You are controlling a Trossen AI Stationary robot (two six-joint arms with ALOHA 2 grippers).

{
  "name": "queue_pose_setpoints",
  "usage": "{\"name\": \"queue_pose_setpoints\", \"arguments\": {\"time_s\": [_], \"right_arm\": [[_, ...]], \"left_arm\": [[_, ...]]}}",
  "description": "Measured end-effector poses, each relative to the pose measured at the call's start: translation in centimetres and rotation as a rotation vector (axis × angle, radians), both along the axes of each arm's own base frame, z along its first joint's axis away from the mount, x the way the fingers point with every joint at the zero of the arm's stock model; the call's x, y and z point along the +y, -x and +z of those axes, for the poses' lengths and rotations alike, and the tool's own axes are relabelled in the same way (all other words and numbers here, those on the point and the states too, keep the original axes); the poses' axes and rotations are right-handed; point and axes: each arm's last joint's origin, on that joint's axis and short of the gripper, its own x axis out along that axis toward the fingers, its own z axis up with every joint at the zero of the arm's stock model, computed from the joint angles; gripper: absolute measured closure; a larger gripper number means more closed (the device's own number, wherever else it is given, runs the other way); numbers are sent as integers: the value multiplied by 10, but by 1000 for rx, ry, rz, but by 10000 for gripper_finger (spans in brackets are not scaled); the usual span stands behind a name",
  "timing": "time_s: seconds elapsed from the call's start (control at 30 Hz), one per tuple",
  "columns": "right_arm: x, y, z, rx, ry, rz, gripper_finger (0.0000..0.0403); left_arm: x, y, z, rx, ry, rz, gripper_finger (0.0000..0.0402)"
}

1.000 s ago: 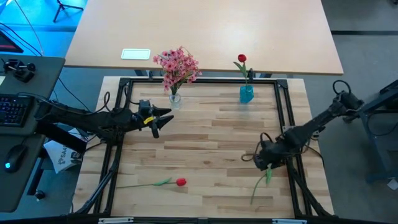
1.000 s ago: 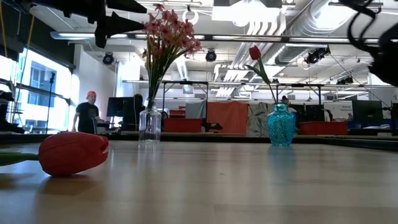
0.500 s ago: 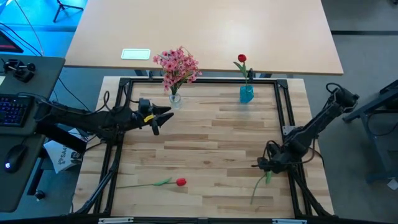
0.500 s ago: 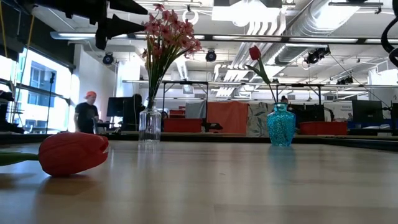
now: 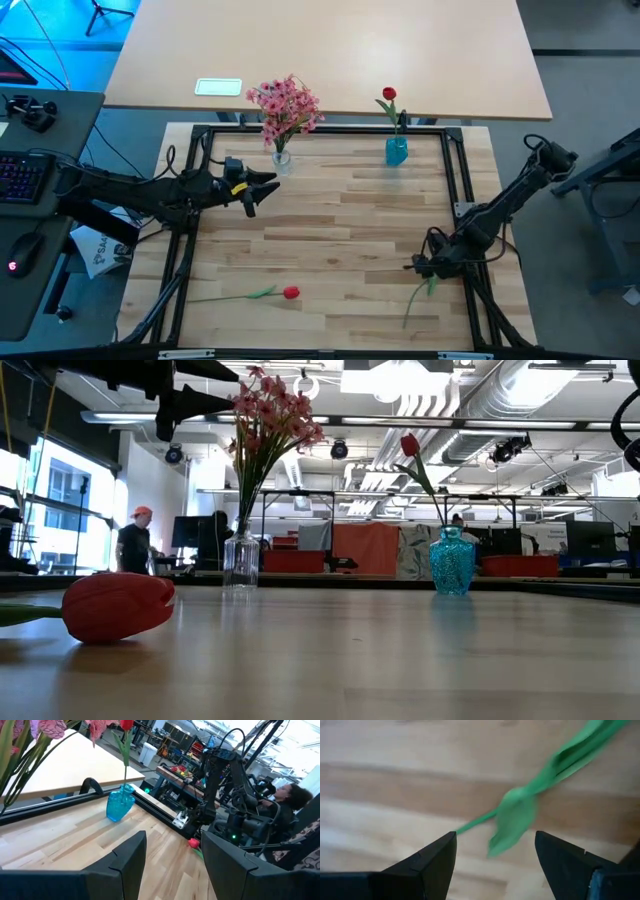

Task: Sort flowers into vase by color
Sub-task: Put the right red tulip into the blue vase

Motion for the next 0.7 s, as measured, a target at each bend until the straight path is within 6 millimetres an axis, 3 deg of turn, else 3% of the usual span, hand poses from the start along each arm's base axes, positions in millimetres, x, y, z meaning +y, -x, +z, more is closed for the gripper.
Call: {"name": "queue_pose_setpoints", "arguments": {"time_s": [0.3,0.7], "right_arm": [[16,-18,20,-211,-149,9,139],[23,-27,-12,-81,-14,-5,139]], "left_arm": [[0,0,0,-2,7,1,222],[2,0,-1,9,-10,1,222]]}}
